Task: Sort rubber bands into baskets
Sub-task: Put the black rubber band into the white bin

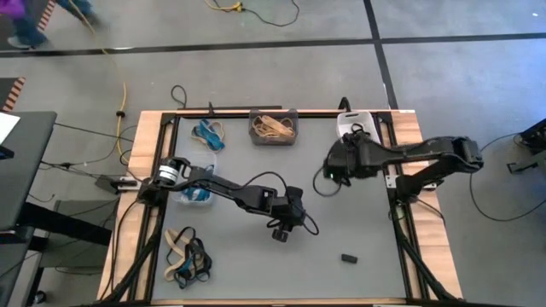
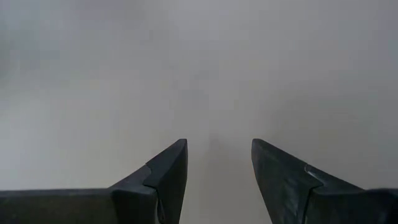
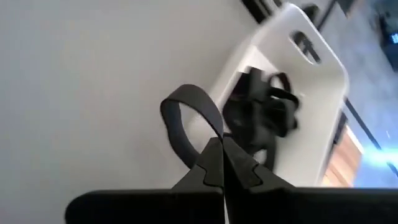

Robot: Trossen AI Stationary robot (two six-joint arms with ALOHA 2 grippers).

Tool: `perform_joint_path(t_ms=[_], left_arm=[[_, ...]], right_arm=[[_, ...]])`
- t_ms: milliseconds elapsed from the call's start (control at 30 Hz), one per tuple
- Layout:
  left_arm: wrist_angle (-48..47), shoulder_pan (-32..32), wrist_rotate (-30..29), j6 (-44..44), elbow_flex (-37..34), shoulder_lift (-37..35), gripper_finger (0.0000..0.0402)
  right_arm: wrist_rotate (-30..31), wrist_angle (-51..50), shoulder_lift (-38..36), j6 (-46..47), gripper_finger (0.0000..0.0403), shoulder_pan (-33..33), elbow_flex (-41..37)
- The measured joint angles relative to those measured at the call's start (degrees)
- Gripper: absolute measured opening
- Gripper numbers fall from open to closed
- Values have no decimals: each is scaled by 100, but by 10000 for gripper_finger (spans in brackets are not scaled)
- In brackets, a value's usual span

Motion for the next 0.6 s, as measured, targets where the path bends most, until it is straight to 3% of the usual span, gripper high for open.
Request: perform_joint_path(t_ms=[200, 333, 600], left_arm=[[-81, -110, 1, -8, 0, 0, 169], [-80, -162, 0, -8, 0, 0, 169], [-84, -223, 0, -64, 0, 0, 169]], right_arm=[[-32, -11, 0, -503, 20, -1129, 0], [-452, -11, 0, -771, 21, -1752, 0], [-617, -23, 0, -1087, 64, -2280, 0]])
